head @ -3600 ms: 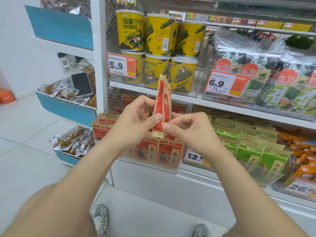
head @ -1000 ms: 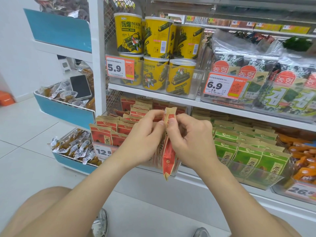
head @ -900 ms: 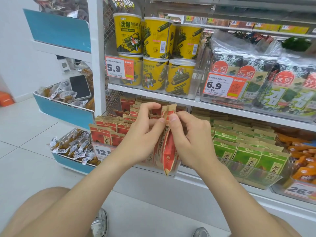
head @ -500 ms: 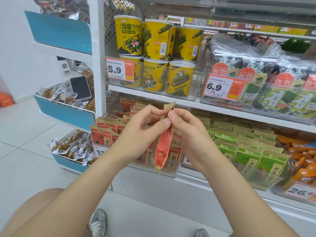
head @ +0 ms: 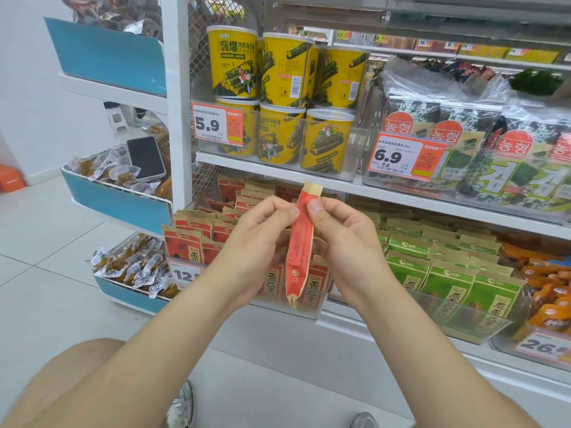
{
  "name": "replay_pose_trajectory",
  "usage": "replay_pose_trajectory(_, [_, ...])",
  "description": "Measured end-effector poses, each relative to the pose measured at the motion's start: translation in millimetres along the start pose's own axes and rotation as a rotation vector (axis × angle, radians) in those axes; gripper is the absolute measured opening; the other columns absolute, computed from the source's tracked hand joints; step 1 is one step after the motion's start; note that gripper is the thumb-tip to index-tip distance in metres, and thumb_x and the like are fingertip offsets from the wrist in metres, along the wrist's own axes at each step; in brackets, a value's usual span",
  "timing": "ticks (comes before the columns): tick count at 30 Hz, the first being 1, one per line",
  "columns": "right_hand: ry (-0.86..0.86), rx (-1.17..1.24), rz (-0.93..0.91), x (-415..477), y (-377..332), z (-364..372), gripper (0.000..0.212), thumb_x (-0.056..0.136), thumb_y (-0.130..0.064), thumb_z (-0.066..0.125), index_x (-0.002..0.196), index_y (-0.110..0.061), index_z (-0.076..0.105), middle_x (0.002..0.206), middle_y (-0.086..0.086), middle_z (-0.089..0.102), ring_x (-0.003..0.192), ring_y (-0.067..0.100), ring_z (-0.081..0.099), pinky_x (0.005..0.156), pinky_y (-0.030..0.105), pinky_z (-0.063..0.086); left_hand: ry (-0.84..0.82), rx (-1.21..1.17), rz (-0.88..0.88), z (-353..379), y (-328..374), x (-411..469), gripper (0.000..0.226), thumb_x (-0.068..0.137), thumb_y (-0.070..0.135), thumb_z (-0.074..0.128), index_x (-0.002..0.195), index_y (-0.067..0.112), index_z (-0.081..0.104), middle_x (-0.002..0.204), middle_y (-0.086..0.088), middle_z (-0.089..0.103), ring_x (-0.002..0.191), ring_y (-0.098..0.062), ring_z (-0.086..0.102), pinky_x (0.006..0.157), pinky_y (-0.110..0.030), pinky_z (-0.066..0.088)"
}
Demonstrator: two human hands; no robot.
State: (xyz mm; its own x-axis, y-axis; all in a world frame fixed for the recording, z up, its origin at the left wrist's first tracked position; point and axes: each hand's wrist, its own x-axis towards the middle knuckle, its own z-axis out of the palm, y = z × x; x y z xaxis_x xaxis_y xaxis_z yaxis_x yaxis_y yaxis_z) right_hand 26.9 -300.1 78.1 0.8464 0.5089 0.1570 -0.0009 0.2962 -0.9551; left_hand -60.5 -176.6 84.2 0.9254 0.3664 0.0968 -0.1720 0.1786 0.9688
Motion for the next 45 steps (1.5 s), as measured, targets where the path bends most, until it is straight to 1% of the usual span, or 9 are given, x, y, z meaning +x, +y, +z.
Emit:
replay_pose_trajectory(3, [0.006, -0.026, -0.009, -1, 0, -1, 0.026, 0.100, -0.024, 0.074, 0.115, -0.003, 0.075, 0.100, 0.018, 0.080, 0.088, 0.029, 0.074, 0.082, 0.046, 0.056, 0.023, -0.010, -0.019, 1, 0, 0, 0.018, 0.111, 0.022, 0.056, 0.099, 0.014, 0.067, 0.082, -0.008, 0.069, 0.082, -0.029, 0.067, 0.082, -0.045, 0.049])
replay_pose_trajectory(7, [-0.070, -0.262, -0.048, -4, -6, -2, 0.018, 0.092, -0.020, 0.085, 0.106, -0.014, 0.076, 0.100, 0.014, 0.079, 0.084, 0.016, 0.072, 0.074, 0.031, 0.058, 0.146, -0.054, -0.017, 2, 1, 1, 0.018, 0.112, 0.021, 0.054, 0.103, 0.011, 0.066, 0.069, -0.003, 0.064, 0.065, -0.019, 0.060, 0.060, -0.033, 0.051])
replay_pose_trajectory(12, [-0.199, -0.819, -0.142, -15, 9, 8, 0.054, 0.082, -0.055, 0.083, 0.130, -0.049, 0.060, 0.114, -0.009, 0.065, 0.088, 0.011, 0.070, 0.080, 0.032, 0.059, 0.340, -0.211, -0.023, -10, 5, 9, 0.021, 0.114, 0.024, 0.052, 0.120, 0.009, 0.065, 0.084, -0.002, 0.076, 0.065, -0.011, 0.068, 0.058, -0.028, 0.058])
replay_pose_trajectory(17, [-0.161, -0.619, -0.068, -21, 13, 20, 0.042, 0.090, -0.044, 0.084, 0.124, -0.036, 0.063, 0.112, -0.009, 0.072, 0.074, 0.012, 0.078, 0.059, 0.026, 0.054, 0.321, -0.221, -0.023, -23, 6, 14, 0.035, 0.112, 0.027, 0.056, 0.138, 0.004, 0.062, 0.101, -0.014, 0.065, 0.072, -0.014, 0.063, 0.067, -0.030, 0.056])
replay_pose_trajectory(23, [0.038, -0.410, -0.034, -14, 12, 15, 0.036, 0.086, -0.053, 0.086, 0.087, -0.019, 0.073, 0.091, 0.002, 0.081, 0.088, 0.024, 0.079, 0.091, 0.056, 0.063, -0.014, 0.013, -0.019, -29, 11, 3, 0.027, 0.108, 0.015, 0.060, 0.130, 0.016, 0.075, 0.110, -0.014, 0.073, 0.095, -0.024, 0.070, 0.085, -0.045, 0.059])
replay_pose_trajectory(27, [-0.009, -0.410, -0.044, -15, 5, 10, 0.035, 0.097, -0.050, 0.076, 0.086, -0.018, 0.079, 0.090, 0.004, 0.082, 0.093, 0.036, 0.077, 0.092, 0.058, 0.062, -0.108, 0.110, 0.012, -34, 15, 0, 0.039, 0.107, 0.005, 0.055, 0.137, 0.023, 0.073, 0.127, -0.011, 0.077, 0.113, -0.028, 0.073, 0.090, -0.043, 0.062])
replay_pose_trajectory(31, [-0.106, -0.468, -0.071, -13, 7, 7, 0.027, 0.106, -0.038, 0.067, 0.089, -0.020, 0.080, 0.100, 0.003, 0.082, 0.093, 0.033, 0.079, 0.092, 0.053, 0.064, -0.120, 0.209, 0.058, -39, 16, -2, 0.047, 0.106, -0.002, 0.055, 0.139, 0.026, 0.073, 0.130, -0.010, 0.075, 0.111, -0.032, 0.064, 0.100, -0.057, 0.061])
replay_pose_trajectory(41, [-0.145, -0.464, -0.096, -9, 13, 0, 0.023, 0.105, -0.035, 0.069, 0.087, -0.024, 0.078, 0.123, 0.016, 0.071, 0.098, 0.026, 0.079, 0.086, 0.039, 0.066, -0.248, 0.222, 0.058, -41, 15, -3, 0.045, 0.111, 0.001, 0.049, 0.147, 0.023, 0.064, 0.136, -0.003, 0.074, 0.123, -0.024, 0.070, 0.099, -0.043, 0.061])
replay_pose_trajectory(45, [-0.104, -0.562, -0.135, -7, 15, 1, 0.029, 0.095, -0.061, 0.071, 0.089, -0.033, 0.078, 0.123, 0.002, 0.070, 0.104, 0.024, 0.076, 0.090, 0.044, 0.065, -0.198, 0.197, 0.025, -38, 15, -2, 0.041, 0.110, 0.002, 0.048, 0.143, 0.019, 0.067, 0.125, -0.006, 0.075, 0.111, -0.019, 0.072, 0.093, -0.038, 0.061])
